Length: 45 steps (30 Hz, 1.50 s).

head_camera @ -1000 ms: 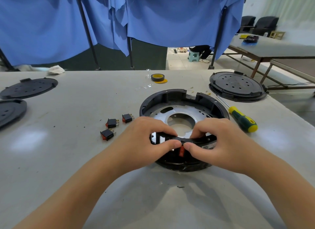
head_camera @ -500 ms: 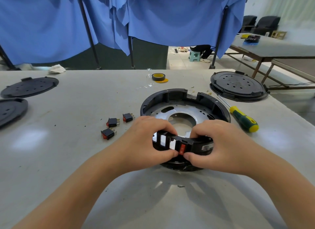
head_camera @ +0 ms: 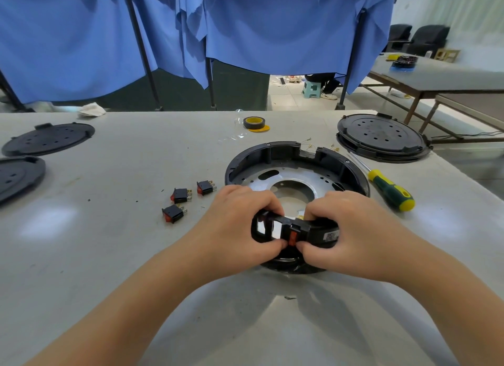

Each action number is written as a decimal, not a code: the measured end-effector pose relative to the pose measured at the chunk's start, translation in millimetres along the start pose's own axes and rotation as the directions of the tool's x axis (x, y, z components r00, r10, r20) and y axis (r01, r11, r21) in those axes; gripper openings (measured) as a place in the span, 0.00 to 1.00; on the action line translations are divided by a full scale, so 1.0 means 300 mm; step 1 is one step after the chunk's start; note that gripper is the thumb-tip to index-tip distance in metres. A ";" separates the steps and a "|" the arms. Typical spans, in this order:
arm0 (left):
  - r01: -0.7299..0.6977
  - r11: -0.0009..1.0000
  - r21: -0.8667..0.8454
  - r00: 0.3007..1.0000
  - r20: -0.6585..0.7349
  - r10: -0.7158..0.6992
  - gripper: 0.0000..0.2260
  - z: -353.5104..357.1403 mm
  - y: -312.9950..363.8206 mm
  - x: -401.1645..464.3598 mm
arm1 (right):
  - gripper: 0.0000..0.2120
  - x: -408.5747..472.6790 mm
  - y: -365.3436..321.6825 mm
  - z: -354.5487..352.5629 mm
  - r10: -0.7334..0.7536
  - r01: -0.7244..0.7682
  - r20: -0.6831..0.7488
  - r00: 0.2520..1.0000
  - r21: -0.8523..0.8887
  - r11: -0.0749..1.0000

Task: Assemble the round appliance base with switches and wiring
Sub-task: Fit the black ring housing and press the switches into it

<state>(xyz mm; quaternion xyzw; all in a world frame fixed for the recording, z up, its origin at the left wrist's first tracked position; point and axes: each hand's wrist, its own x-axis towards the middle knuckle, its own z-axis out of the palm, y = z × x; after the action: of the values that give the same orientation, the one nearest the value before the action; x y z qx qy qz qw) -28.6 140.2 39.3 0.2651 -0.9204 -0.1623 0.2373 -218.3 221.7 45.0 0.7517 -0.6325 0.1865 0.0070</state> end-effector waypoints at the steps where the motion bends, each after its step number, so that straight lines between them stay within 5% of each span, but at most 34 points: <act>1: -0.003 1.000 -0.006 1.000 0.000 0.003 0.10 -0.001 -0.001 -0.001 | 0.20 0.000 0.000 -0.001 0.000 0.000 -0.002 1.000 0.006 1.000; 6: -0.002 0.998 -0.059 1.000 -0.016 0.001 0.08 -0.009 -0.005 -0.004 | 0.20 0.000 0.011 -0.008 0.038 -0.034 -0.030 0.999 0.138 0.990; 22: -0.068 0.994 -0.083 0.992 -0.110 0.059 0.11 -0.003 -0.028 0.008 | 0.18 0.000 0.009 -0.002 0.022 -0.007 -0.088 0.996 0.165 0.986; 26: -0.002 0.976 -0.219 0.959 -0.278 -0.060 0.04 -0.066 -0.065 0.016 | 0.19 0.001 0.018 0.002 0.048 -0.030 -0.085 0.995 0.204 0.979; 30: 0.293 0.955 -0.038 0.880 -0.380 -0.285 0.03 -0.143 -0.172 0.019 | 0.20 0.001 0.019 0.003 0.049 -0.032 -0.081 0.996 0.201 0.979; 34: 0.644 0.688 0.333 0.763 -0.212 -0.611 0.11 -0.148 -0.293 -0.003 | 0.20 0.001 0.020 0.004 0.050 -0.033 -0.076 0.996 0.204 0.978; 38: 0.664 0.538 0.520 0.664 -0.077 -0.744 0.15 -0.135 -0.338 -0.022 | 0.19 0.002 0.020 0.005 0.051 -0.033 -0.081 0.995 0.205 0.978; 45: 0.662 0.569 0.488 0.681 -0.075 -0.729 0.08 -0.123 -0.309 -0.014 | 0.18 0.001 0.020 0.006 0.056 -0.036 -0.090 0.994 0.210 0.977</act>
<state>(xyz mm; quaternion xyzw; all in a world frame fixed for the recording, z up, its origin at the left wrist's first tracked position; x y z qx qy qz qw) 31.8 61.5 29.2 0.6440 -0.7643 -0.0281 0.0186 -223.4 219.7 42.0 0.7236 -0.6259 0.2873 -0.0459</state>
